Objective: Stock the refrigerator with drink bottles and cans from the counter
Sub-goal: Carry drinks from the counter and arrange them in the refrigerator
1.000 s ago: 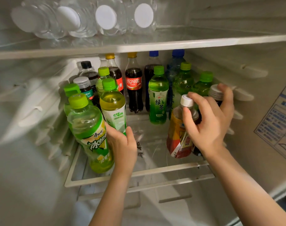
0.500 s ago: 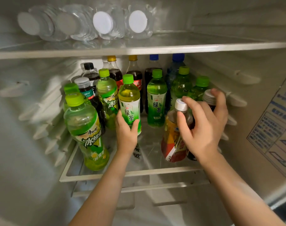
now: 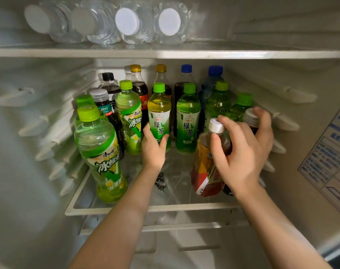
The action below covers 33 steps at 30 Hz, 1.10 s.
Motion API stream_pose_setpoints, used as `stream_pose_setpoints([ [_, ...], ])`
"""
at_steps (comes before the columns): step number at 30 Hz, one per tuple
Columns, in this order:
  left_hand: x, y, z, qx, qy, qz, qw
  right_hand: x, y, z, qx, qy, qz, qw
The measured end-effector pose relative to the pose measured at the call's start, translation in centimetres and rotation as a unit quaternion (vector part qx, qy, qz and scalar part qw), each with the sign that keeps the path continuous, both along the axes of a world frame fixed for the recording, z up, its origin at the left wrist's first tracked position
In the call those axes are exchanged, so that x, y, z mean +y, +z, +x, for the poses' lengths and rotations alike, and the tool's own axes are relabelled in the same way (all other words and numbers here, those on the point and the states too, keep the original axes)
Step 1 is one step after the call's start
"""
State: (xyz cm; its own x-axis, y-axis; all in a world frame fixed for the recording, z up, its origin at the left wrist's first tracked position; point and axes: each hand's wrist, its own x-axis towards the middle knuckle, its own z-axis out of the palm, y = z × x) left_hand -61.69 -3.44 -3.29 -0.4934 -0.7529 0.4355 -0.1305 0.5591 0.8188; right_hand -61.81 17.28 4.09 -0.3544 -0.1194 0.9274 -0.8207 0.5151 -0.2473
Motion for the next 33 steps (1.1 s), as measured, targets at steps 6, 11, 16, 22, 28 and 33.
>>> stream_pose_setpoints([
  [6, -0.1, -0.2, 0.0, -0.022, 0.011, -0.003, 1.000, 0.0, 0.1, 0.0, 0.002, -0.002, -0.002, 1.000],
  [11, -0.7, -0.2, 0.1, -0.041, 0.014, -0.006, 0.999, -0.2, 0.1, 0.1, -0.002, -0.004, -0.005, 1.000],
  [16, -0.6, -0.1, 0.3, -0.048, 0.013, -0.006, 0.999, -0.4, 0.1, 0.1, 0.001, -0.007, -0.007, 1.000],
  [22, -0.2, 0.2, 1.3, -0.031, -0.039, 0.053, 0.997, 0.0, 0.2, 0.3, -0.012, -0.002, 0.001, 1.000],
  [28, 3.7, 2.8, 8.0, 0.079, -0.119, -0.083, 0.986, 0.3, 0.4, 0.2, -0.001, 0.010, -0.001, 1.000],
  [33, 4.7, 7.6, 13.7, 0.178, -0.082, -0.301, 0.933, 0.4, 0.5, 0.4, -0.009, 0.022, 0.009, 1.000],
])
